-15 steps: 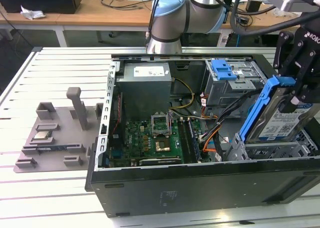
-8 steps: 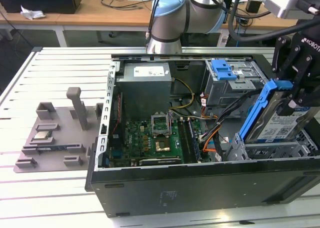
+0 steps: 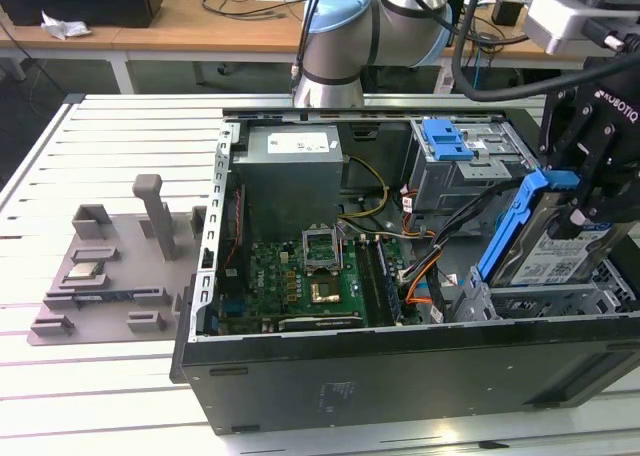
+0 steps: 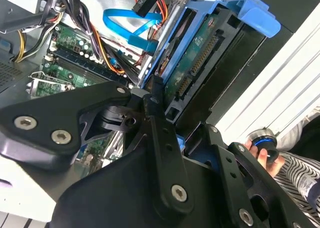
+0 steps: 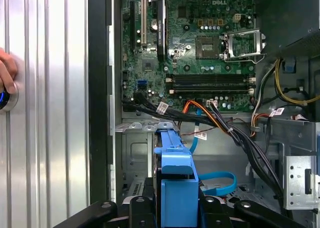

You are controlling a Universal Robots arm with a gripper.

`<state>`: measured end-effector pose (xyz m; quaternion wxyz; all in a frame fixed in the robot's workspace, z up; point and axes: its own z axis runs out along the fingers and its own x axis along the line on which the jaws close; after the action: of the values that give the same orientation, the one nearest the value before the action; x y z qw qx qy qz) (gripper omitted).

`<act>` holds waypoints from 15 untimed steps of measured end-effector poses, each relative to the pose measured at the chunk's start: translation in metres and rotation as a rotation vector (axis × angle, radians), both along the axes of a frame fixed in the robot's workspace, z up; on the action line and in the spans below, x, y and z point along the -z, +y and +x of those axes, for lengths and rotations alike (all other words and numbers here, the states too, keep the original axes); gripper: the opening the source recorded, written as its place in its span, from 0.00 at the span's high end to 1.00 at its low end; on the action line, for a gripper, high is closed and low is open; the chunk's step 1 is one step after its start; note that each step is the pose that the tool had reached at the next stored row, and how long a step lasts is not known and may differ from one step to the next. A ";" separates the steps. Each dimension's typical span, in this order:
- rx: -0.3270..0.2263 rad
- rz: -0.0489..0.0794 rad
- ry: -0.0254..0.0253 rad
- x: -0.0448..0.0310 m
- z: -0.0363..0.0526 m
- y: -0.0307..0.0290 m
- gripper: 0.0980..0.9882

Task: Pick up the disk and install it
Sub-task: 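Insert the disk into the insertion slot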

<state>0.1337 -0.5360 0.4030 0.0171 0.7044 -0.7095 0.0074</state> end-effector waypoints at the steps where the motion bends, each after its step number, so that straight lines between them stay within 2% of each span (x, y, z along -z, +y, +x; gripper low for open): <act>1: 0.000 0.000 0.0000 0.0009 0.0000 0.0000 0.70; 10: 0.000 0.000 0.0000 0.0161 0.0000 0.0000 0.70; 15: 0.000 0.000 -0.0003 0.0170 0.0001 0.0001 0.69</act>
<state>0.1338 -0.5359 0.3860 0.0169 0.7045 -0.7095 0.0074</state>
